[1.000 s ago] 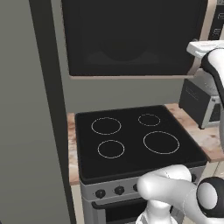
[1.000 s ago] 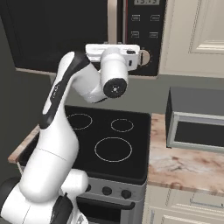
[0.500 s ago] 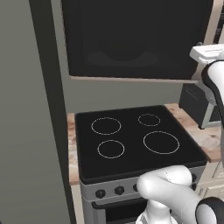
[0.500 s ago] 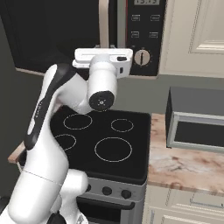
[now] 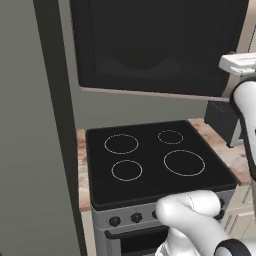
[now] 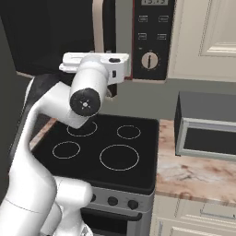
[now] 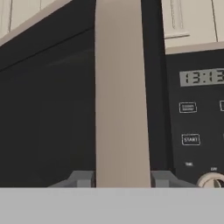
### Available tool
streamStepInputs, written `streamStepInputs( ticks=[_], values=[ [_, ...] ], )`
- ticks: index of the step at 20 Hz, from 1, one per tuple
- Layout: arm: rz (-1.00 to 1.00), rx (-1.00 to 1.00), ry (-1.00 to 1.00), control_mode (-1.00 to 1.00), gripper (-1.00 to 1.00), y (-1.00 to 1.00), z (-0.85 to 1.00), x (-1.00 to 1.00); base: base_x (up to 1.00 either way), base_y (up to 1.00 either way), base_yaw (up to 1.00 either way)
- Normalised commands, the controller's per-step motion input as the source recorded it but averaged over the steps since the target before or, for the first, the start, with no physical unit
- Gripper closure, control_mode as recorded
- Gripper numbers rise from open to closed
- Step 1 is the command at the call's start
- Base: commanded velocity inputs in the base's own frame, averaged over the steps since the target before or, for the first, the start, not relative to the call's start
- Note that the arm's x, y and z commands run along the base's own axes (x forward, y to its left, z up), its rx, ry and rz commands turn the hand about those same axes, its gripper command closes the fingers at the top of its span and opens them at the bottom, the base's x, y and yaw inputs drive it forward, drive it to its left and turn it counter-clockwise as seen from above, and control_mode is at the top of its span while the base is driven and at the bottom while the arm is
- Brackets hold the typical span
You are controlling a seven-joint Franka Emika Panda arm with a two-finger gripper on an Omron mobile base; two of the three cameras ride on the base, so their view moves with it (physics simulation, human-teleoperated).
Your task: Open the microwave door.
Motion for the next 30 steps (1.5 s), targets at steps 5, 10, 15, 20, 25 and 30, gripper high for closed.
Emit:
streamStepInputs(
  ticks=[5, 10, 15, 20, 25, 30],
  values=[
    [0.0, -0.08, 0.03, -1.0, 1.0, 0.36, 0.18, -1.0, 0.0, 0.0, 0.0],
    [0.0, -0.11, 0.0, -1.0, -1.0, 0.45, 0.01, -1.0, 0.0, 0.0, 0.0],
    [-0.04, -0.07, 0.0, -1.0, -1.0, 0.28, 0.18, -1.0, 0.0, 0.0, 0.0],
    [-0.15, -0.13, 0.05, -1.0, -1.0, 0.34, 0.28, -0.84, 0.0, 0.0, 0.0],
    [-0.05, -0.04, 0.02, -1.0, -1.0, -0.19, 0.03, -0.36, 0.0, 0.0, 0.0],
    [0.02, 0.11, 0.06, -1.0, -1.0, -1.0, 0.0, -0.34, 0.0, 0.0, 0.0]
  ],
)
